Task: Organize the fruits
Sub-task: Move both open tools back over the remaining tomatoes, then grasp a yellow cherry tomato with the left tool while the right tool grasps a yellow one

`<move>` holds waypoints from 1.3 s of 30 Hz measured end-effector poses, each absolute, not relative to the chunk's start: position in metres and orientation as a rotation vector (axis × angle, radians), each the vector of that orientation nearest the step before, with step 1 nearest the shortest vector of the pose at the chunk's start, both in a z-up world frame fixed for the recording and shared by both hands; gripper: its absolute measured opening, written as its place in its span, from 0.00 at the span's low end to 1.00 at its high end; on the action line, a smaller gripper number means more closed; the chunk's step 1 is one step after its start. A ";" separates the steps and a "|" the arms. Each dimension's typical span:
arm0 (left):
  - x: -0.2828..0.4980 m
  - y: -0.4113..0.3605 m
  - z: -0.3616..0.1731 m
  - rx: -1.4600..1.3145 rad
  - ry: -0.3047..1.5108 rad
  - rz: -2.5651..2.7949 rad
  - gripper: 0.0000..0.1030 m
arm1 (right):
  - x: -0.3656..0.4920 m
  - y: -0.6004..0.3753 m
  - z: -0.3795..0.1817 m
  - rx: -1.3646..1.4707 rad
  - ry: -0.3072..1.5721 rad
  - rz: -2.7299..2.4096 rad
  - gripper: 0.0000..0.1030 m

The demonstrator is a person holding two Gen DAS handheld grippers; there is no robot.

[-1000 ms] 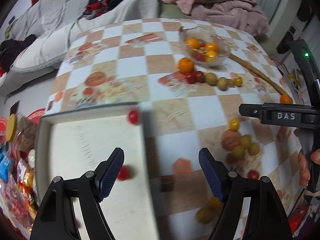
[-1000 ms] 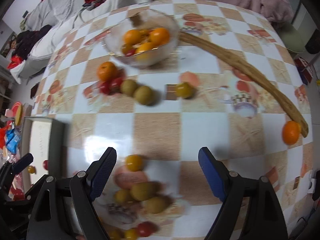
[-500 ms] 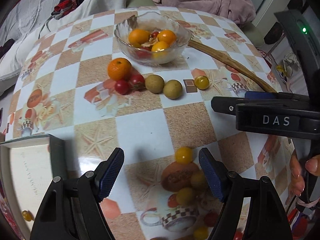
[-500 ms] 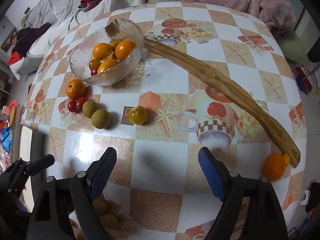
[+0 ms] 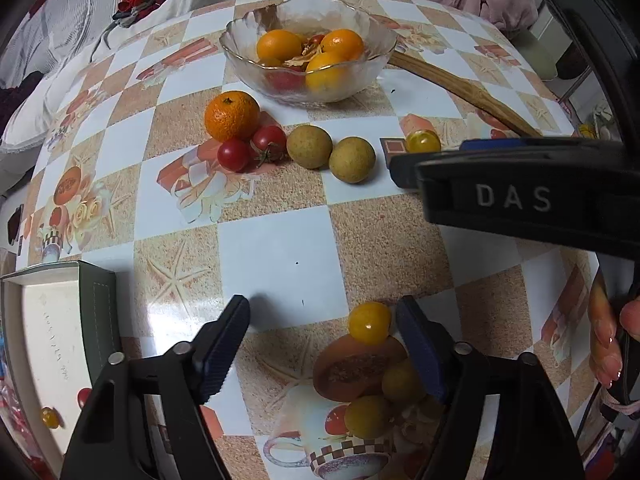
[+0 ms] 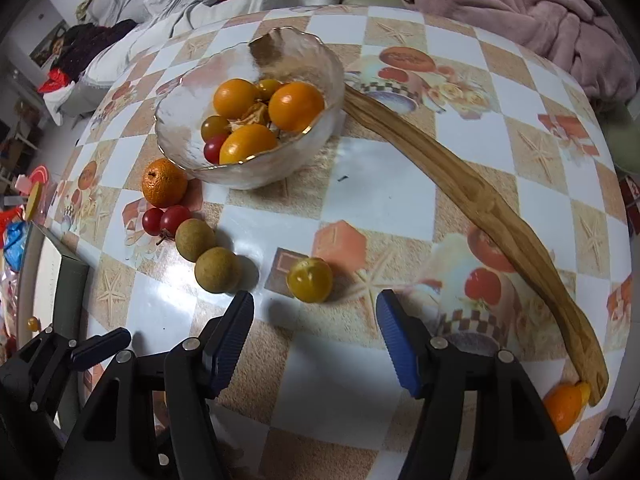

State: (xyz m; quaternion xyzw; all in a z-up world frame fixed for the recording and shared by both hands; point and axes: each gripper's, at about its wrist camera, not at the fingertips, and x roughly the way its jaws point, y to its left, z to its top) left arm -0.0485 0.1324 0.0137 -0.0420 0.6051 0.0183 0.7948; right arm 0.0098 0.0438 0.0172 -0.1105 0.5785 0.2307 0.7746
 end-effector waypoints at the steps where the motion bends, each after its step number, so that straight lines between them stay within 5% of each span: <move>1: -0.047 0.130 0.013 -0.087 1.307 0.040 0.66 | 0.010 0.046 0.017 -0.252 1.245 0.498 0.59; 6: -0.047 0.124 0.014 -0.071 1.295 0.031 0.49 | 0.013 0.046 0.018 -0.256 1.230 0.494 0.23; 10: -0.047 0.117 0.016 -0.091 1.275 -0.033 0.23 | 0.013 0.031 0.021 -0.188 1.243 0.483 0.23; 39: -0.094 0.190 0.056 -0.254 1.172 -0.025 0.23 | -0.051 0.024 0.050 -0.056 1.277 0.511 0.23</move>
